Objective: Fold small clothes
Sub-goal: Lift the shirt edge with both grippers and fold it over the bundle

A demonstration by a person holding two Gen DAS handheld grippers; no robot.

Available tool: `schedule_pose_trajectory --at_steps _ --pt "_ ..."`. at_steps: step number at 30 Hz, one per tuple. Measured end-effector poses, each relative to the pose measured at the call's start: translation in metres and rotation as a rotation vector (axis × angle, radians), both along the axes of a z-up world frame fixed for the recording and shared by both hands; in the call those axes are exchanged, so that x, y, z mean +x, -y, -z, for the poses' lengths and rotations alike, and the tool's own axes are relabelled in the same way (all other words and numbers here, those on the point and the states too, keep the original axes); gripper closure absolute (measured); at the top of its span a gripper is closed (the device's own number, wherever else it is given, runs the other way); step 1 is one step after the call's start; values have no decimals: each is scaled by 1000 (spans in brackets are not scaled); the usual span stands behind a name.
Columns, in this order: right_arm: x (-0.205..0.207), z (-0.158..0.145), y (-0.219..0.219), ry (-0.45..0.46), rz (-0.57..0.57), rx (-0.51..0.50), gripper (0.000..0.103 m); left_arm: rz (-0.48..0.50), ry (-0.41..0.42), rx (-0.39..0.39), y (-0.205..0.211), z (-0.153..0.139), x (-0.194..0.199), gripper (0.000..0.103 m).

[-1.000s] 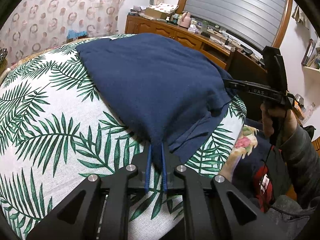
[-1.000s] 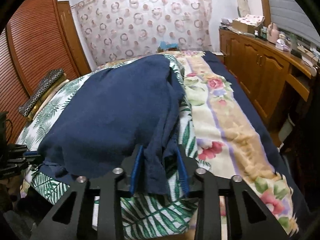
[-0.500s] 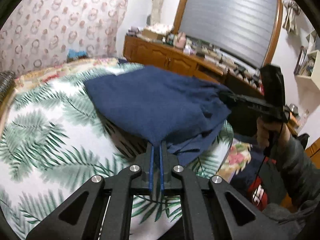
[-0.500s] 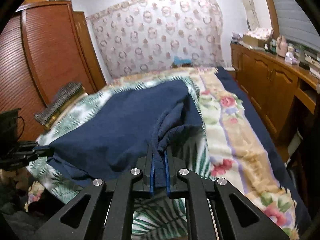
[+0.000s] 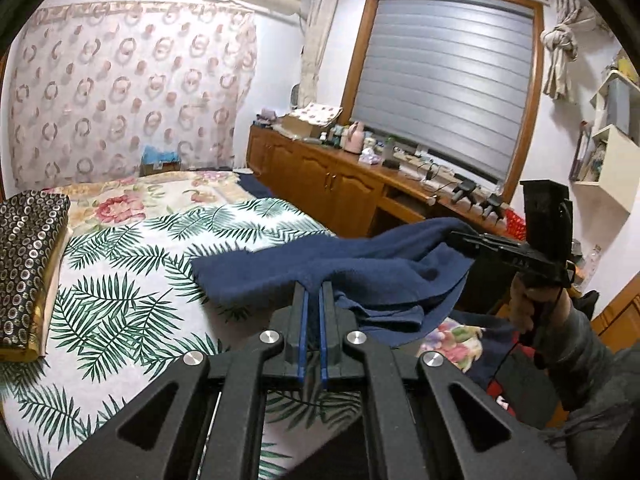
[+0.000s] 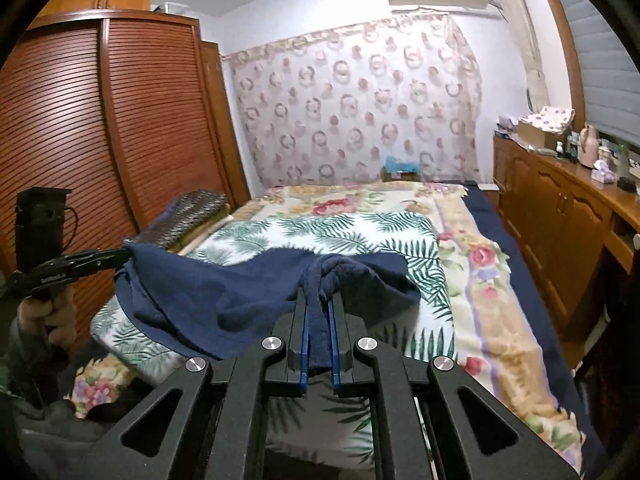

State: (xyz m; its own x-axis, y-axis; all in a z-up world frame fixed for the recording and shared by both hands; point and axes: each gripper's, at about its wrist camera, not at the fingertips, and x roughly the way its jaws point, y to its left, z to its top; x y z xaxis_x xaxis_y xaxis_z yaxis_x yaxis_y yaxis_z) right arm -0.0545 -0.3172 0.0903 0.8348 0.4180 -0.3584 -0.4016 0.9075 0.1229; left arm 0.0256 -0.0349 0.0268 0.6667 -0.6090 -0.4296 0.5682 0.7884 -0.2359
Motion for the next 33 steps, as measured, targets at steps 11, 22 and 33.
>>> schedule_pose_trajectory --at_steps 11,22,33 --pt "40 1 7 -47 15 -8 96 -73 -45 46 4 15 57 98" --pt "152 8 -21 -140 93 -58 96 -185 -100 138 9 37 126 93" --pt "184 7 -27 -154 154 -51 58 -175 -58 119 12 39 113 24"
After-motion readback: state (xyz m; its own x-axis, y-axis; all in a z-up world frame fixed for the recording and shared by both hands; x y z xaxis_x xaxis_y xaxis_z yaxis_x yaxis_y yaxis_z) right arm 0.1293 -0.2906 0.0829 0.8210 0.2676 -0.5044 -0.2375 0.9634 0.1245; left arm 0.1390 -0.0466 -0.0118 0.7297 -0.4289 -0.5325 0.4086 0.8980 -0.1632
